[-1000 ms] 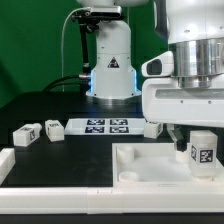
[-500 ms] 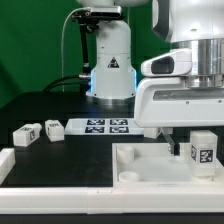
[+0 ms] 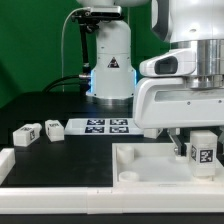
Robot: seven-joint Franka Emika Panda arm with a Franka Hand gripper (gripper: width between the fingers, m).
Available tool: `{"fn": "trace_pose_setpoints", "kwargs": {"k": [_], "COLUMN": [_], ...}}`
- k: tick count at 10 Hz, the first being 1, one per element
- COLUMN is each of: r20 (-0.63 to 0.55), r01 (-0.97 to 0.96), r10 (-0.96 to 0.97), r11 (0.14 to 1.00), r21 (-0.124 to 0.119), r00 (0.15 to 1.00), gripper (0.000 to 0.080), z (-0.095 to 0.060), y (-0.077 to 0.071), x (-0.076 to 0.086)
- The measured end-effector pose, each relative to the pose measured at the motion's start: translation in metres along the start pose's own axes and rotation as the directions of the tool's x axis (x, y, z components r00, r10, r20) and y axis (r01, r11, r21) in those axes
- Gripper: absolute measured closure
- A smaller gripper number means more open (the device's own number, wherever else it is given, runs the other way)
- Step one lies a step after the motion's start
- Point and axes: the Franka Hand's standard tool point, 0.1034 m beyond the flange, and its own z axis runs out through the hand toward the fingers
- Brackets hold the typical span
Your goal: Assemble one leg
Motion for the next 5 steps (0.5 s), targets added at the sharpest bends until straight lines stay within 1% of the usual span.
{"fn": "trace_pose_setpoints", "kwargs": {"k": [1,2,3,4,5], "r20": [0.0,0.0,0.0,0.002,0.001], "r01": [-0.033,-0.03,-0.032,-0.157,-0.322], "r10": [0.033,0.03,0.032,0.157,0.322], "r11": [0.999,1.0,0.999,0.988,0.947], "r21": [0.0,0.0,0.0,0.005,0.005], "r00": [0.999,1.0,0.999,0.988,0.947], "gripper": [0.0408,0.0517,0.0517,0.0517,0.0517], "z": [0.0,0.0001,0.0001,0.0003,0.0007], "y": [-0.0001,0.0001,0.0001,-0.0009,-0.0009], "x": [0.0,-0.0001,-0.0002,-0.0007,-0.0017]}}
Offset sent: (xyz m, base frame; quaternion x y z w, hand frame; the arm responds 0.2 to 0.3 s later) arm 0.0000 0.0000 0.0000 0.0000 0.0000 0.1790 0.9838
